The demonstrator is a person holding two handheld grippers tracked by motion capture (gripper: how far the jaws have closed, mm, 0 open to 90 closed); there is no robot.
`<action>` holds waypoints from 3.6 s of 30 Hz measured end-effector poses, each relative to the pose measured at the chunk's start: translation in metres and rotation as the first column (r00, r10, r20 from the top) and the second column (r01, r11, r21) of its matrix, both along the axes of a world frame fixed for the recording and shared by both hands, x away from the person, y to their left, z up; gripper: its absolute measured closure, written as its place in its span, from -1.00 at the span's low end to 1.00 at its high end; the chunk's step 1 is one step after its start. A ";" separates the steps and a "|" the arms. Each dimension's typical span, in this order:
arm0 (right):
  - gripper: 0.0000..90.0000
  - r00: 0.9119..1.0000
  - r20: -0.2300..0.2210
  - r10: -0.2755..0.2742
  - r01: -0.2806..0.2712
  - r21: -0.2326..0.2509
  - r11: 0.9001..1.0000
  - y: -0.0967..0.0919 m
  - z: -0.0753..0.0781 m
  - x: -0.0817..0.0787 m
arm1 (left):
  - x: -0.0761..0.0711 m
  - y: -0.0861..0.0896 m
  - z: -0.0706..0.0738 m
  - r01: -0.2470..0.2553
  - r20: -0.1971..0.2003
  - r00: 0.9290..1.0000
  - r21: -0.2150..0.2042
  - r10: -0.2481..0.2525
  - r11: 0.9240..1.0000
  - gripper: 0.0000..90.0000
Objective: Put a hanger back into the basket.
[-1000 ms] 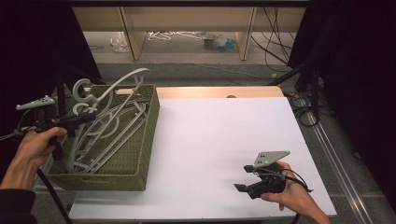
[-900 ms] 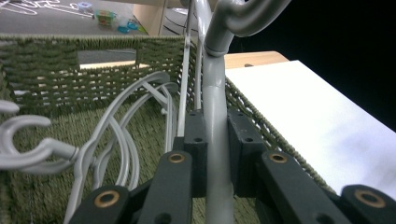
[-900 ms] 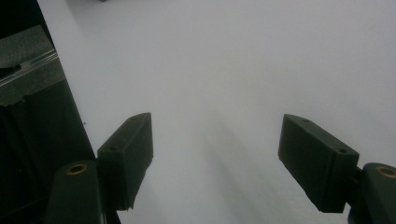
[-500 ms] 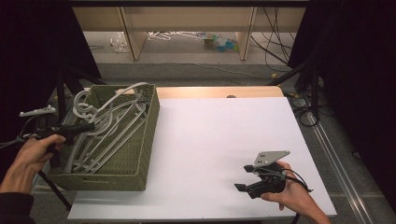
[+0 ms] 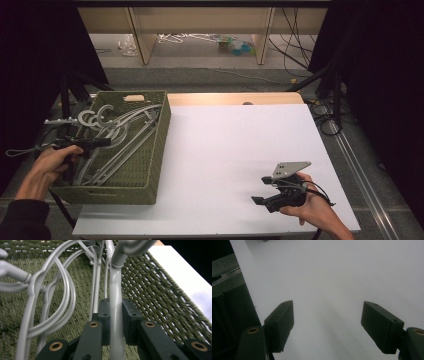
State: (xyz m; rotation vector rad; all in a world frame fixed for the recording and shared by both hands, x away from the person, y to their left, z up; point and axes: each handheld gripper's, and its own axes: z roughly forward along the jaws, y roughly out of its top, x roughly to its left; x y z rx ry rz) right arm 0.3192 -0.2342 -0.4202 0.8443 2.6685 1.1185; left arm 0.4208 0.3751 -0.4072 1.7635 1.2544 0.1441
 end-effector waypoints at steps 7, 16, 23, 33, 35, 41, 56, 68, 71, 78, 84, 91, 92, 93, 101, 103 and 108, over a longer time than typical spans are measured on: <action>-0.40 1.000 -0.002 0.005 -0.005 -0.005 1.000 0.000 -0.001 0.001 | -0.001 0.006 -0.005 -0.109 0.005 0.994 0.124 0.109 0.986 0.68; -0.40 1.000 -0.001 -0.003 0.003 -0.004 1.000 0.000 -0.002 0.001 | -0.004 0.009 -0.003 -0.194 0.042 0.981 0.234 0.190 0.953 0.46; -0.40 1.000 0.013 -0.013 0.013 0.012 1.000 0.000 -0.003 0.001 | -0.018 0.002 0.019 -0.255 0.159 0.963 0.252 0.220 0.934 0.18; -0.40 1.000 0.005 -0.014 0.014 0.007 1.000 -0.002 0.000 0.001 | -0.059 -0.010 0.043 -0.254 0.274 0.940 0.160 0.204 0.954 -0.06; -0.40 1.000 0.009 -0.011 0.011 0.008 1.000 -0.001 -0.001 0.002 | -0.065 -0.014 0.044 -0.235 0.274 0.944 0.160 0.185 0.959 -0.10; -0.41 1.000 0.012 -0.015 0.015 0.007 1.000 -0.001 0.000 0.001 | -0.075 -0.028 0.044 -0.201 0.301 0.942 0.157 0.147 0.967 -0.23; -0.44 1.000 0.007 -0.022 0.022 0.007 1.000 0.000 -0.003 0.001 | -0.086 -0.095 0.046 -0.068 0.337 0.941 0.129 0.021 0.989 -0.42; -0.45 0.999 0.017 -0.033 0.033 0.026 0.999 0.001 -0.003 0.000 | -0.107 -0.154 0.042 0.062 0.348 0.931 0.140 -0.108 0.988 -0.47; -0.46 1.000 0.012 -0.026 0.025 0.014 1.000 0.000 -0.002 0.001 | -0.110 -0.164 0.041 0.086 0.351 0.927 0.146 -0.133 0.986 -0.47; -0.46 1.000 0.011 -0.027 0.026 0.016 1.000 -0.001 -0.003 0.000 | -0.118 -0.177 0.040 0.111 0.377 0.913 0.143 -0.157 0.984 -0.48; -0.46 0.999 0.020 -0.030 0.030 0.026 0.999 -0.001 -0.003 0.000 | -0.124 -0.188 0.036 0.143 0.382 0.906 0.125 -0.181 0.982 -0.52; -0.47 0.998 0.048 -0.048 0.045 0.051 0.998 -0.004 -0.004 -0.002 | -0.127 -0.204 0.026 0.186 0.378 0.898 0.142 -0.227 0.972 -0.53; -0.47 0.998 0.048 -0.048 0.045 0.058 0.997 -0.004 -0.004 -0.002 | -0.127 -0.206 0.024 0.194 0.375 0.897 0.143 -0.235 0.970 -0.53; -0.47 0.997 0.048 -0.055 0.052 0.066 0.996 -0.005 -0.005 -0.003 | -0.127 -0.207 0.023 0.194 0.370 0.899 0.144 -0.235 0.970 -0.53; -0.55 0.994 0.080 -0.067 0.060 0.089 0.994 -0.007 -0.005 -0.008 | -0.129 -0.218 0.009 0.221 0.383 0.883 0.170 -0.271 0.960 -0.54; -0.62 0.993 0.091 -0.079 0.069 0.104 0.992 -0.006 -0.004 -0.010 | -0.130 -0.219 0.006 0.218 0.392 0.880 0.169 -0.269 0.961 -0.55; -0.62 0.990 0.112 -0.082 0.068 0.120 0.990 -0.005 -0.005 -0.014 | -0.132 -0.220 -0.006 0.223 0.402 0.876 0.149 -0.266 0.963 -0.56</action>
